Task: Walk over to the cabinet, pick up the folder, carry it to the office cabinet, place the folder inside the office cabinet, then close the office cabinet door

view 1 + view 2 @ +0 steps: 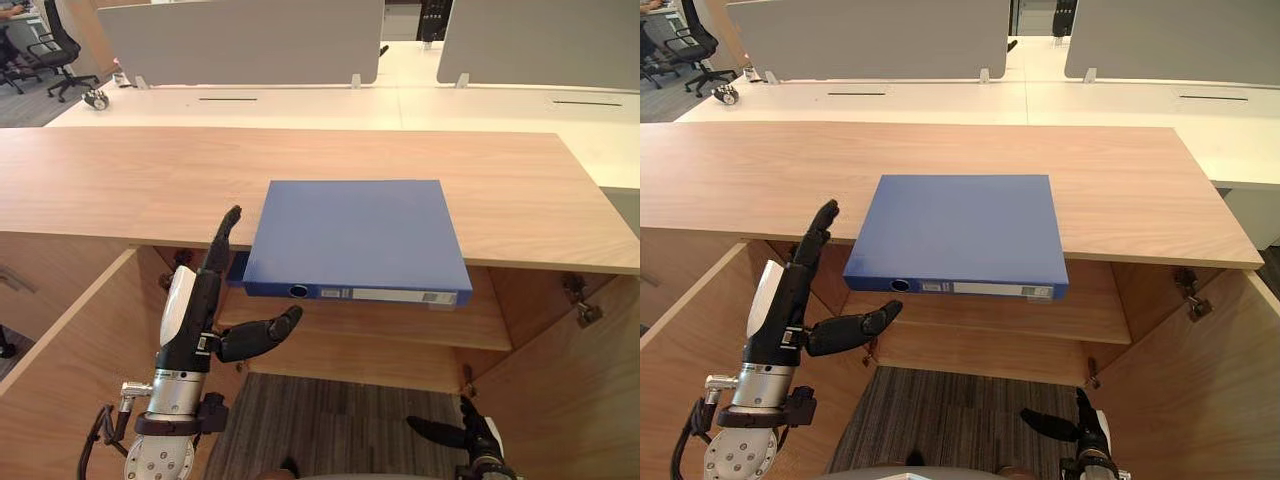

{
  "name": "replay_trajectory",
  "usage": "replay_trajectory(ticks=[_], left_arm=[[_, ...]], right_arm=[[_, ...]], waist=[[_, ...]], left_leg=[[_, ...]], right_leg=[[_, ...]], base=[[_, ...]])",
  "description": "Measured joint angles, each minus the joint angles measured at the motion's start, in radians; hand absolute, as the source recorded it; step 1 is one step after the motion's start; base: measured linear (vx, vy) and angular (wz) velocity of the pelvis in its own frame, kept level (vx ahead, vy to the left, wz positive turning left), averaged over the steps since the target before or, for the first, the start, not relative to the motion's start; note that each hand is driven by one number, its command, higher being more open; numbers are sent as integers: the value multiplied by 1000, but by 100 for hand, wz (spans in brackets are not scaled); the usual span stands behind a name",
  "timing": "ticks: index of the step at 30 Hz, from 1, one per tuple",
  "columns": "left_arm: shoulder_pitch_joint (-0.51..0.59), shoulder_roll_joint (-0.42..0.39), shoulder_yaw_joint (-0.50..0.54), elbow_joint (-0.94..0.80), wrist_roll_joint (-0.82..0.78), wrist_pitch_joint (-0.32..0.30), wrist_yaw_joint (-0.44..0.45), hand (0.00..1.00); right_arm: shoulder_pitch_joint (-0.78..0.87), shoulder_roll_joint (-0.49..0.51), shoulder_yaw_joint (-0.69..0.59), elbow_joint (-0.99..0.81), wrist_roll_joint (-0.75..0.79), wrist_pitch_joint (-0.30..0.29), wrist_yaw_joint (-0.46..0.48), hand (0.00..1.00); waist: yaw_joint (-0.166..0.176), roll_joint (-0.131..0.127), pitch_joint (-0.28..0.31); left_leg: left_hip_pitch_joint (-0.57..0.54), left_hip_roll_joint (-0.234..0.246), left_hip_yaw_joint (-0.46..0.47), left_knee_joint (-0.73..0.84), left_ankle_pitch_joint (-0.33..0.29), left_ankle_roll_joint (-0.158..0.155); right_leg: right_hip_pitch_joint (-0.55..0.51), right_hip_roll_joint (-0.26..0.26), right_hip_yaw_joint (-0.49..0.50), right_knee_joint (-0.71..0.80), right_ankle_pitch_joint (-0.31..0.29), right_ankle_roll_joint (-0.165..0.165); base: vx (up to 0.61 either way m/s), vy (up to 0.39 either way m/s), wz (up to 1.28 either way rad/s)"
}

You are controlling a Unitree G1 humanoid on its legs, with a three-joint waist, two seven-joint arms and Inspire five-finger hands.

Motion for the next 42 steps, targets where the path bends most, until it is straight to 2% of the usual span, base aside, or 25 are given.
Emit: replay_trajectory(ticks=[7, 13, 19, 20, 29, 33, 37, 40, 42], left_arm=[[-27, -8, 1, -21, 207, 4, 33, 100], [-96, 9, -107, -3, 302, 7, 35, 100], [-191, 15, -170, 124, 347, 40, 33, 100], [-200, 20, -171, 138, 351, 42, 33, 0], [-288, 41, -149, 186, 507, 75, 72, 0], [-322, 27, -141, 184, 485, 68, 82, 0], [-301, -6, -135, 181, 440, 71, 78, 0], [-290, -27, -130, 153, 403, 72, 62, 0], [-250, -49, -125, 101, 367, 70, 47, 0]], right_arm=[[8, 6, 10, 0, 0, 0, 0, 100], [7, 11, 35, 0, 0, 0, 1, 100], [7, 13, 34, 0, 0, 0, 1, 100], [8, 13, 34, 0, 0, 0, 1, 100], [8, 13, 31, 0, 1, 2, 5, 100], [6, 15, 28, 0, 2, 2, 4, 100], [7, 33, 17, -14, 8, 2, 3, 100], [21, 72, -30, -126, 61, 8, 0, 100], [31, 109, -64, -292, 143, 5, -4, 100]], waist=[[-5, -1, 0], [-24, -1, -1], [-52, -2, -6], [-55, -2, -6], [-60, 0, -37], [-66, -2, -40], [-66, -4, -39], [-71, -5, -38], [-77, -5, -38]], left_leg=[[11, -1, 1, -1, -1, 0], [29, 2, 26, -23, 1, -1], [44, 2, 66, -51, 0, -1], [46, 1, 66, -54, 0, -1], [58, -9, 87, -93, 8, 8], [63, -16, 92, -109, 13, 12], [65, -16, 112, -109, 10, 9], [64, -16, 118, -109, 7, 11], [64, -13, 142, -104, -2, 12]], right_leg=[[9, 2, 3, -8, 2, 2], [10, 9, 27, -20, 6, 1], [-6, 10, 67, -20, 9, 1], [-7, 9, 68, -20, 9, 1], [-24, 7, 96, -42, 25, 6], [-23, 2, 103, -54, 32, 13], [-31, 1, 123, -55, 32, 14], [-38, 3, 135, -55, 33, 16], [-47, 7, 159, -55, 37, 17]], base=[[-25, -6, 0], [16, -12, -12], [38, 7, -20], [22, 8, -8], [-7, 5, -9], [2, 8, -5], [14, 4, -16], [13, -17, -13], [13, -13, -31]])
